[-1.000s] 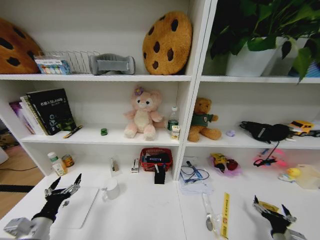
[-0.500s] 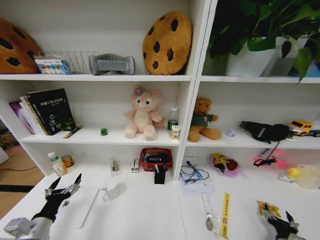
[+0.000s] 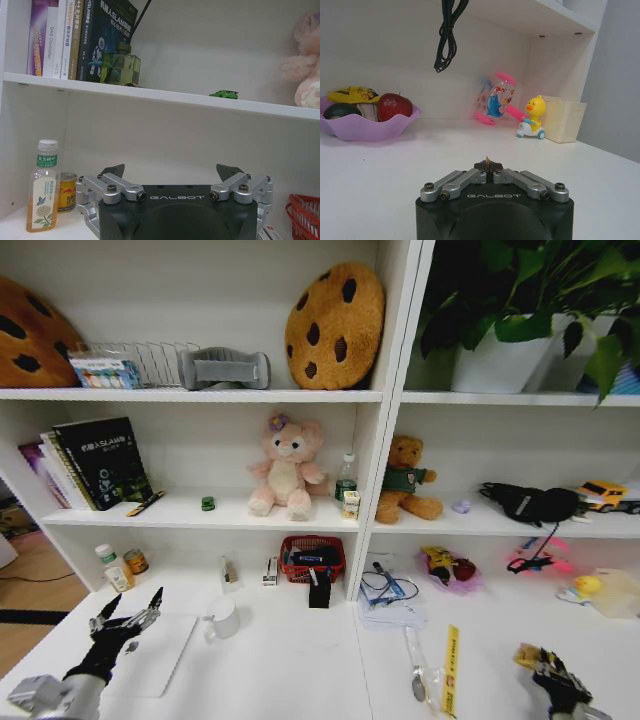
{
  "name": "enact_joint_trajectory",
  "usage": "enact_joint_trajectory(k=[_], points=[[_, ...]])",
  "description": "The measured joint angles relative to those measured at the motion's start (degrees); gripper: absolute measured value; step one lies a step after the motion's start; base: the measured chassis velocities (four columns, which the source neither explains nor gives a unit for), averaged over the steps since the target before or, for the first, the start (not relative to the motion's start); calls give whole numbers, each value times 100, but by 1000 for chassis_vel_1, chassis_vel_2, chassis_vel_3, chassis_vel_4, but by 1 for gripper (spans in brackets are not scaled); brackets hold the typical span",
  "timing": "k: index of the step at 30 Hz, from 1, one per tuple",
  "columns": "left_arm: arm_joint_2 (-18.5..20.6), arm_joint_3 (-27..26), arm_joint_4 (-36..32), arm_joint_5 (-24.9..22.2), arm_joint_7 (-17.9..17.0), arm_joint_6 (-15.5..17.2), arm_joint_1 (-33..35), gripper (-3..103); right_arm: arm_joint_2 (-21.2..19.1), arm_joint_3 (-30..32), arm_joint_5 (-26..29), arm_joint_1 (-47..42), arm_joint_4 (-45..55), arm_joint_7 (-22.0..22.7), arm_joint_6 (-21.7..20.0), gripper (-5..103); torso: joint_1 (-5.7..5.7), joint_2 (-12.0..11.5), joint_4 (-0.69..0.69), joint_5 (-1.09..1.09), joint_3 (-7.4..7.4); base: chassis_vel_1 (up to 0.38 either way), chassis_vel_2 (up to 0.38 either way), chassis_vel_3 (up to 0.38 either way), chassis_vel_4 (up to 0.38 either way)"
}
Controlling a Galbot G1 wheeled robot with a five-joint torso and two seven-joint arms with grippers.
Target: Organize the objects on the table.
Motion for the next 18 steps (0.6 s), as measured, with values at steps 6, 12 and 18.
enact_joint_trajectory(k=[6, 12, 18], points=[[0, 0, 0, 0, 0, 0, 0, 100, -4, -7, 0, 10, 128, -85, 6, 1, 0, 0, -1, 0, 0, 0, 0, 0, 0], [0, 0, 0, 0, 0, 0, 0, 100, -81, -53, 22, 108, 285, -177, 5, 0, 0, 0, -1, 0, 0, 0, 0, 0, 0], [0, 0, 0, 0, 0, 0, 0, 100, -754, -691, -20, 1562, 274, -271, -510, 0, 1, 0, 3, 0, 1, 0, 0, 0, 0]])
